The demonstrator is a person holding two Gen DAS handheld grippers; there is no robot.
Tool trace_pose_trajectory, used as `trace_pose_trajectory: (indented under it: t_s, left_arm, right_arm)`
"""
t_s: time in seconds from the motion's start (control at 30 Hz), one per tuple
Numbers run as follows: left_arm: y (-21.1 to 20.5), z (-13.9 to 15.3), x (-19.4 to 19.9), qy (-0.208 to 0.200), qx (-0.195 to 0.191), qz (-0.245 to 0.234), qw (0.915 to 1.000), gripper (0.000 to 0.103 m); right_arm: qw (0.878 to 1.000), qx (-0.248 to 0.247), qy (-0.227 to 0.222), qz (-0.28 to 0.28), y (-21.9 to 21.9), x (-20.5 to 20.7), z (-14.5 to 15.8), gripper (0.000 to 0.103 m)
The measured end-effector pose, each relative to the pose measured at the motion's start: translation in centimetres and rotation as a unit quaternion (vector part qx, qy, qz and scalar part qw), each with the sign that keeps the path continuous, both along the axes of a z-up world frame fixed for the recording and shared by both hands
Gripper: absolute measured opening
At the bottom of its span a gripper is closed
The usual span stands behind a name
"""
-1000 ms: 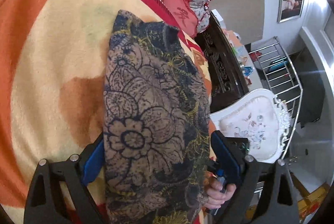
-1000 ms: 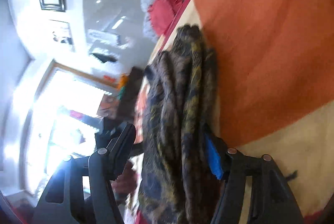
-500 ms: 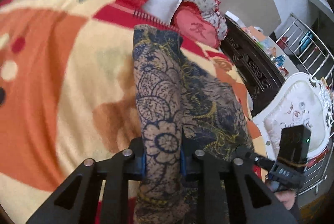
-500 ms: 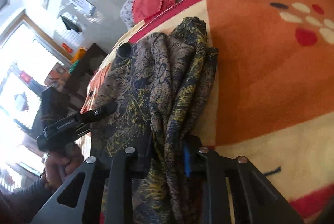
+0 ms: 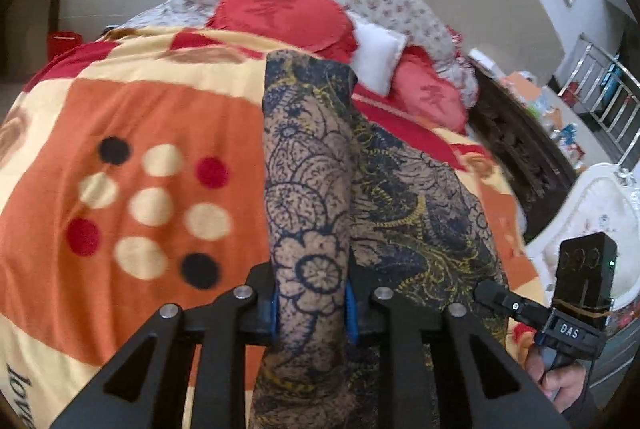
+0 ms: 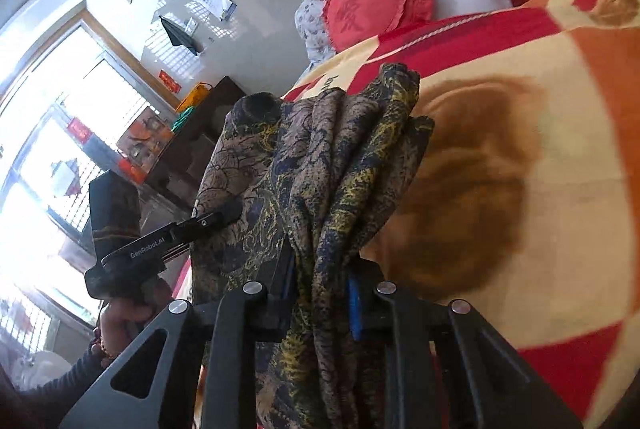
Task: Fold small clothes
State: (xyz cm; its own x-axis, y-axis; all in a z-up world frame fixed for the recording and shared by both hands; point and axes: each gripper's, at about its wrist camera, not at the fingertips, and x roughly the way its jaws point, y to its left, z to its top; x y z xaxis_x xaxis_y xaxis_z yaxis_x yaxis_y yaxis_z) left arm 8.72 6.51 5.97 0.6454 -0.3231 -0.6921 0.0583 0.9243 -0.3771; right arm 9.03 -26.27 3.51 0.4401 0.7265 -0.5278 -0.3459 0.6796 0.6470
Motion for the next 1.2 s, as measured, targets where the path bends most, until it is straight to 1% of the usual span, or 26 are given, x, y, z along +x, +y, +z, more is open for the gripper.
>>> trace_pose_trajectory:
  t_s: [0.1,0.2,0.23,0.27,0.3,0.33,0.37,0.43,0.47,0.5,0.57,0.6,0.67,0.73,0.77,0.83,0.87,0.9,0.93,0.97,1.0,1.03,1.07,1.1,1.13,1.2]
  left_arm:
    - [0.3,-3.1,1.0,0.036,0.017,0.002,0.9992,0.028]
    - [0.0,-4.9,1.2,0.045,0.03,0.011,0.9985,0.043]
    - [0.2,-5.2,1.2,0.045,0.026,0.016,0.9985,0.049]
    - [0.4,-5.2,1.1,0.045,0.023,0.021,0.9985,0.053]
    - [0.8,-5.2,1.1,0.046,0.024,0.025,0.9983,0.061]
    - [1.1,-5.0,1.1,0.045,0.027,0.03,0.9982,0.063]
    - [1.6,-4.5,0.8,0.038,0.034,0.04,0.9979,0.063]
    - [2.2,-3.0,0.3,0.005,0.057,0.077,0.9954,0.063]
    - [2.4,-2.0,-0.1,-0.015,0.066,0.097,0.993,0.064]
    - [2.3,-1.2,-0.2,-0.03,0.065,0.108,0.9916,0.063]
    - [1.7,0.1,0.1,-0.051,0.054,0.116,0.9904,0.063]
    - [1.1,0.6,0.6,-0.06,0.055,0.116,0.9899,0.063]
    - [-0.4,1.2,2.3,-0.068,0.072,0.124,0.9873,0.063]
    - [-1.5,1.3,4.0,-0.069,0.081,0.135,0.9851,0.063]
    - [-1.9,1.3,4.9,-0.071,0.092,0.142,0.983,0.063]
    - [-2.7,0.6,6.1,-0.072,0.128,0.155,0.977,0.063]
    - [-2.9,-0.3,7.0,-0.061,0.147,0.157,0.9748,0.063]
    - [-3.0,-1.5,8.0,-0.044,0.16,0.154,0.974,0.063]
    - [-2.7,-2.8,8.5,-0.024,0.162,0.153,0.9747,0.064]
    - [-2.2,-3.8,8.6,-0.015,0.145,0.151,0.9777,0.065]
    - [-1.8,-4.2,8.5,-0.019,0.132,0.153,0.9791,0.07]
    - [-1.3,-4.6,8.6,-0.016,0.123,0.157,0.9797,0.077]
    - [-0.6,-5.2,9.1,-0.001,0.105,0.159,0.9817,0.079]
    - [0.0,-5.6,9.5,0.009,0.088,0.16,0.9832,0.085]
    - [0.6,-5.8,9.8,0.016,0.071,0.161,0.9842,0.089]
    - [0.9,-5.8,9.8,0.019,0.06,0.159,0.9852,0.089]
  right_arm:
    - [1.0,-0.015,0.021,-0.006,1.3,0.3,-2.7,0.024]
    - [0.998,-0.025,0.061,-0.022,0.9,1.2,-5.9,0.025]
    - [0.997,-0.015,0.069,-0.024,0.5,1.3,-6.6,0.026]
    - [0.997,-0.002,0.076,-0.027,0.0,1.4,-7.1,0.027]
    - [0.996,0.01,0.084,-0.028,-0.4,1.5,-7.3,0.027]
    - [0.996,0.008,0.086,-0.028,-0.5,1.4,-7.0,0.028]
    - [0.996,-0.003,0.085,-0.029,-0.6,1.2,-6.5,0.028]
    - [0.996,-0.042,0.066,-0.033,-1.2,0.4,-4.6,0.028]
    - [0.996,-0.059,0.045,-0.041,-1.5,0.0,-3.3,0.028]
    - [0.995,-0.077,0.012,-0.054,-1.3,-0.6,-1.3,0.028]
    - [0.992,-0.095,-0.031,-0.072,-0.7,-1.5,1.2,0.028]
    - [0.989,-0.115,-0.053,-0.077,0.4,-1.9,2.4,0.028]
    - [0.982,-0.154,-0.081,-0.077,3.1,-2.2,3.7,0.027]
    - [0.968,-0.199,-0.117,-0.093,6.7,-1.2,4.6,0.026]
    - [0.963,-0.213,-0.126,-0.107,7.7,-0.6,4.6,0.027]
    - [0.952,-0.244,-0.124,-0.14,9.2,1.9,4.0,0.027]
    - [0.95,-0.253,-0.115,-0.145,9.4,2.9,3.4,0.027]
    - [0.948,-0.268,-0.095,-0.146,10.0,4.8,2.3,0.027]
    - [0.944,-0.284,-0.081,-0.145,10.1,6.0,1.2,0.027]
    - [0.94,-0.303,-0.063,-0.145,10.2,7.2,-0.1,0.027]
    - [0.939,-0.312,-0.049,-0.136,10.1,8.0,-1.3,0.027]
    - [0.94,-0.312,-0.06,-0.128,9.8,8.1,-2.0,0.026]
    - [0.938,-0.316,-0.076,-0.124,9.8,7.7,-2.3,0.026]
    - [0.934,-0.323,-0.091,-0.123,10.0,7.3,-2.6,0.027]
    - [0.934,-0.323,-0.094,-0.123,10.0,7.4,-2.9,0.027]
    - [0.937,-0.314,-0.087,-0.125,9.7,7.7,-3.0,0.027]
